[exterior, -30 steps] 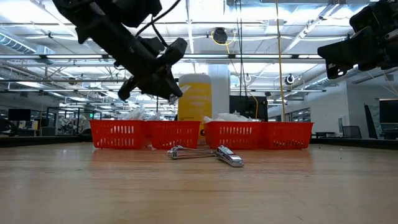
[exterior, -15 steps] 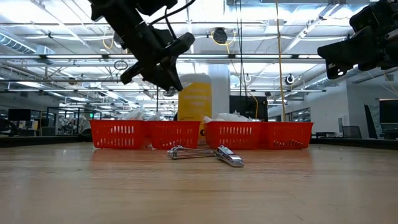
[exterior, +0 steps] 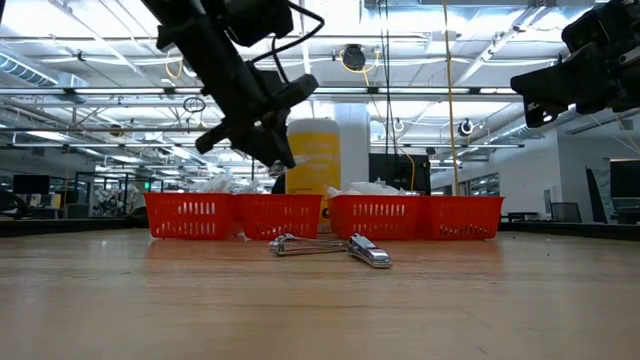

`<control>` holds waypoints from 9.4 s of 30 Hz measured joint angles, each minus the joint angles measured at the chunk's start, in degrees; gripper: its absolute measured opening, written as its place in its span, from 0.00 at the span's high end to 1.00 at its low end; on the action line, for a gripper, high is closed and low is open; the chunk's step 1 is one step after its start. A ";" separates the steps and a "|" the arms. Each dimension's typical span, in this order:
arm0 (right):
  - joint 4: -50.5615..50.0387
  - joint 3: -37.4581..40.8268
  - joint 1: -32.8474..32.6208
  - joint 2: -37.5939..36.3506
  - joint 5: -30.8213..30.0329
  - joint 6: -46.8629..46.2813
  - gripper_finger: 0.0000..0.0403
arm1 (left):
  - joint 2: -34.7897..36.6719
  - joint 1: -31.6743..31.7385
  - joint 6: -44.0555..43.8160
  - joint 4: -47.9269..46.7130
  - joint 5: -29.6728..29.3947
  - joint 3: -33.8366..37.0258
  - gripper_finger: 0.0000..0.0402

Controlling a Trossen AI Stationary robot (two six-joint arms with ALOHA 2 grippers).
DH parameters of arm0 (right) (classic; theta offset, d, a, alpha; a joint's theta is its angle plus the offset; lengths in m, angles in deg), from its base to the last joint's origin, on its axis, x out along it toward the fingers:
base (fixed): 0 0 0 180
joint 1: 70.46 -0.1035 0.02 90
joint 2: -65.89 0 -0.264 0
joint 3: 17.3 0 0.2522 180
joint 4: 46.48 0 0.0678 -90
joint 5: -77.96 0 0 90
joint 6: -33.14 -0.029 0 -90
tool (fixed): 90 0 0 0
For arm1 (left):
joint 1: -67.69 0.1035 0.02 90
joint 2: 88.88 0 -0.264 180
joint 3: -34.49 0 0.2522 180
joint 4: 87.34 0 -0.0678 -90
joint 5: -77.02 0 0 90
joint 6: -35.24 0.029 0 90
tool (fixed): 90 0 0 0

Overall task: Pick & Place Travel size toiletries
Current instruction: Put the silver nail clippers into the middle left red basket

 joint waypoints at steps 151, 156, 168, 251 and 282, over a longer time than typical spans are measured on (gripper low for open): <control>-0.31 -0.02 -0.01 1.71 0.25 -0.37 1.00 | -31.88 -13.06 11.08 -34.05 22.70 -34.79 0.91; -0.31 -0.02 0.00 1.71 0.25 -0.37 1.00 | -31.88 -13.10 12.61 -34.05 22.72 -34.77 0.89; -0.31 -0.02 -0.02 1.71 0.25 -0.42 1.00 | -31.88 -13.08 12.63 -34.04 22.74 -34.73 0.91; -0.33 0.00 -0.02 1.69 0.08 -0.42 1.00 | 3.94 7.25 11.97 3.26 6.61 2.93 0.93; -0.35 0.00 -0.02 1.69 0.04 -0.44 1.00 | 3.92 6.11 15.97 3.68 6.79 2.91 0.60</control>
